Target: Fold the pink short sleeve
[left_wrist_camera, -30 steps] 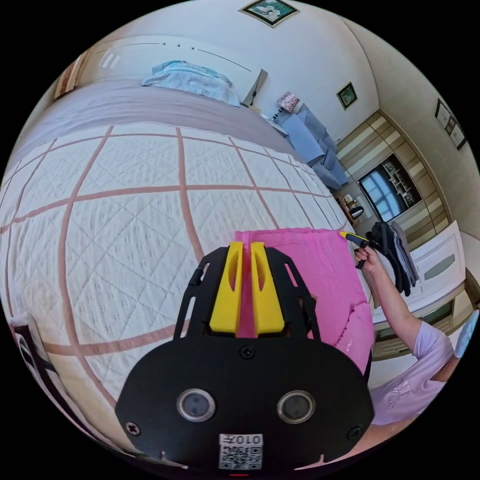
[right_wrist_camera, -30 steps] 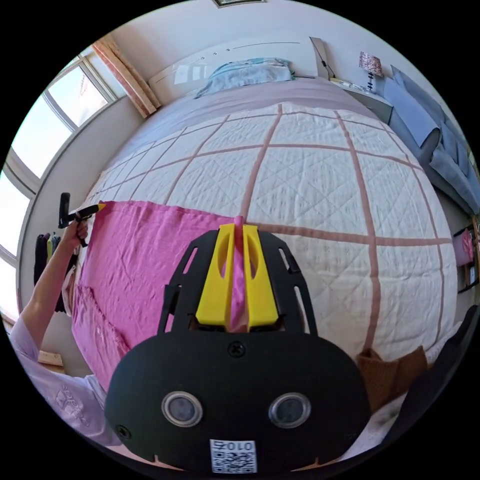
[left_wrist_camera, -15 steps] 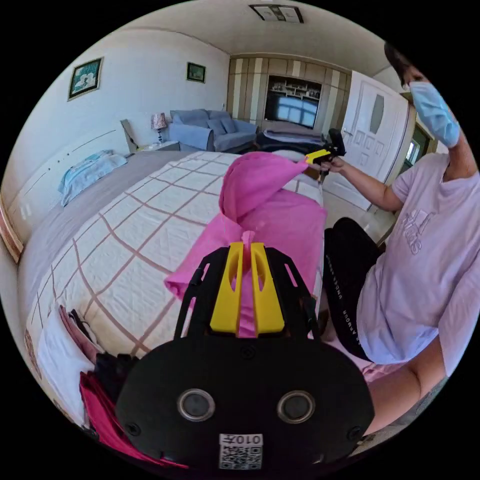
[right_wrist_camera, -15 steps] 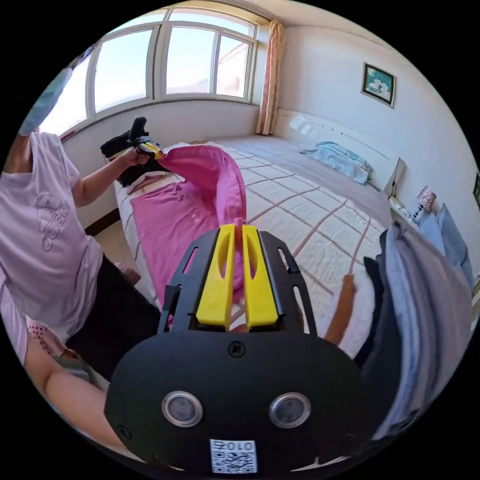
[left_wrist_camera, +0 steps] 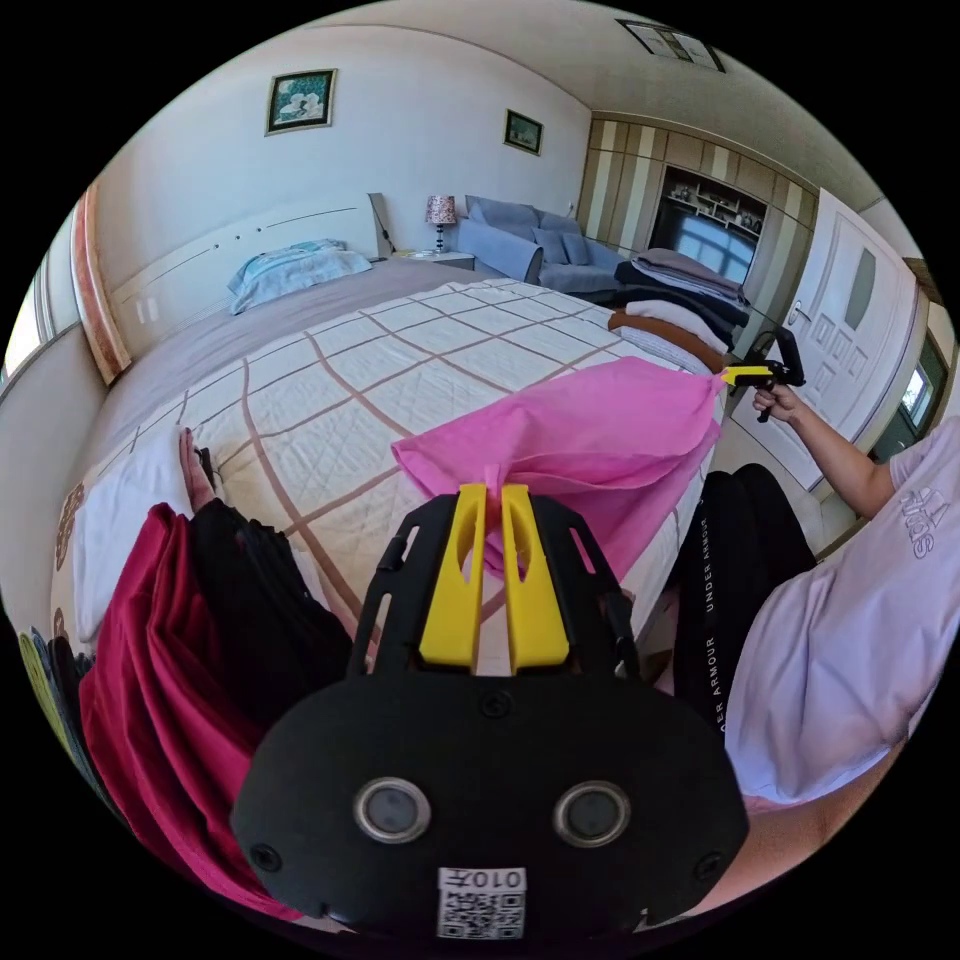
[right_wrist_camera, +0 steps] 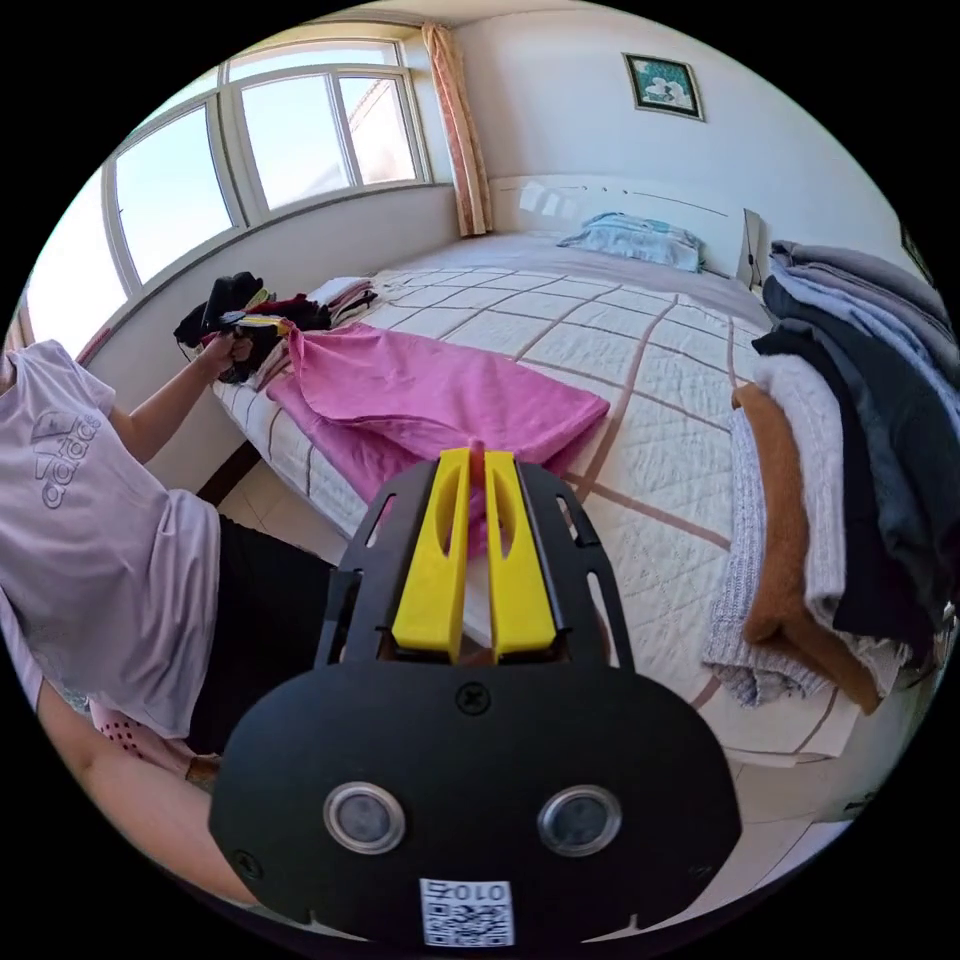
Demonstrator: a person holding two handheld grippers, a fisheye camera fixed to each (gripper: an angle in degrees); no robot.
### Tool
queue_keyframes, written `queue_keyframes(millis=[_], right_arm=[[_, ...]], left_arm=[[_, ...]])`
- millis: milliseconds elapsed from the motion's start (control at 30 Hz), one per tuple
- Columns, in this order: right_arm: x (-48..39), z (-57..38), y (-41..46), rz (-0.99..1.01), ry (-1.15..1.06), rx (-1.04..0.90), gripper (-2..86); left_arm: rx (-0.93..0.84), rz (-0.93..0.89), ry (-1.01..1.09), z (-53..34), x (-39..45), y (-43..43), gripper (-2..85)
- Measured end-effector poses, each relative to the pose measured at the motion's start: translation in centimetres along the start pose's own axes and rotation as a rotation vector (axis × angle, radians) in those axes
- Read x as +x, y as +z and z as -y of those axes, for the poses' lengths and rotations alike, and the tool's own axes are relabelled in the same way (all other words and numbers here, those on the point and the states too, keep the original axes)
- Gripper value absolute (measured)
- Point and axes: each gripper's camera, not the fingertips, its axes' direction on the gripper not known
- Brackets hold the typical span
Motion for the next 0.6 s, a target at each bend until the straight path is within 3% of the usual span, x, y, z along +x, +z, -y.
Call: queue_keyframes(millis=[400,533,600], right_arm=[[0.4,-3.0,3.3,0.071,0.011,-0.14,3.9],[0.9,-4.7,2.0,0.024,0.057,-0.135,3.8],[0.9,-4.6,1.0,-0.008,0.08,-0.085,3.5]], left_arm=[[-0.381,0.048,0.028,-4.1,6.3,6.1,3.7],[-0.396,0.053,-0.013,-5.5,7.8,3.9,4.3],[-0.214,0.041,0.001,-4.2,9.7,0.3,4.3]])
